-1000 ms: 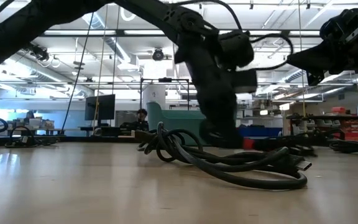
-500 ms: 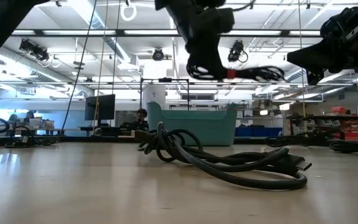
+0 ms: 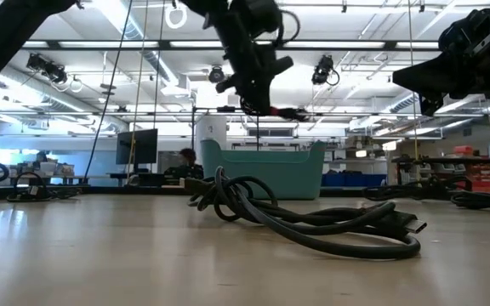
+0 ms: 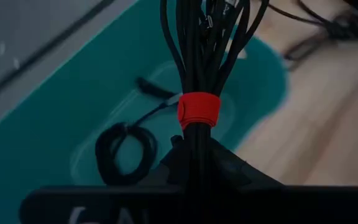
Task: Pick and place USB-C Cables
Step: Put the black charger cable into the blue bin
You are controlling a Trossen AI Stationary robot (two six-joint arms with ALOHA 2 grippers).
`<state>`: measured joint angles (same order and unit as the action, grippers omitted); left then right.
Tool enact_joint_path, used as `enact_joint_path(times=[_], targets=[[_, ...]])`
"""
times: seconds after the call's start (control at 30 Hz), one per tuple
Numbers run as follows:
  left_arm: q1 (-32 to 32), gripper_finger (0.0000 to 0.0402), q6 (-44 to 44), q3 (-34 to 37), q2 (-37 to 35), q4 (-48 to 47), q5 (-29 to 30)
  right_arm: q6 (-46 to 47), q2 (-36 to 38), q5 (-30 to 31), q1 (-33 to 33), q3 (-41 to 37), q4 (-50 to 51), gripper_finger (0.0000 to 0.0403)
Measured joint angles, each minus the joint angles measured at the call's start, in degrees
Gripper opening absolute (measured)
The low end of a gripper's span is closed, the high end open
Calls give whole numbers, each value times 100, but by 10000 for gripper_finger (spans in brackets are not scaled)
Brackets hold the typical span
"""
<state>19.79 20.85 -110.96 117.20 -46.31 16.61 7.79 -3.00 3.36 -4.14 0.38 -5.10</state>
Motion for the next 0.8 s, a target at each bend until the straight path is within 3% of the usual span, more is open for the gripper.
enact_joint_path(times=[0.2,0.37,0.53,0.63,0.8], targets=[[364,35,1079,-7,98,-187,-713,0,0,2,0,0,0,30],[422,42,1812,-3,413,-522,-636,0,0,1,-1,0,-22,30],[514,40,2207,-2,553,-39,-498,0,0,0,0,0,-44,30],[531,39,2449,-11,649,21,-178,0,0,-2,-1,0,-43,30],[555,47,2784,-7,868,-99,-139,0,0,-16,-2,-2,-48,30]])
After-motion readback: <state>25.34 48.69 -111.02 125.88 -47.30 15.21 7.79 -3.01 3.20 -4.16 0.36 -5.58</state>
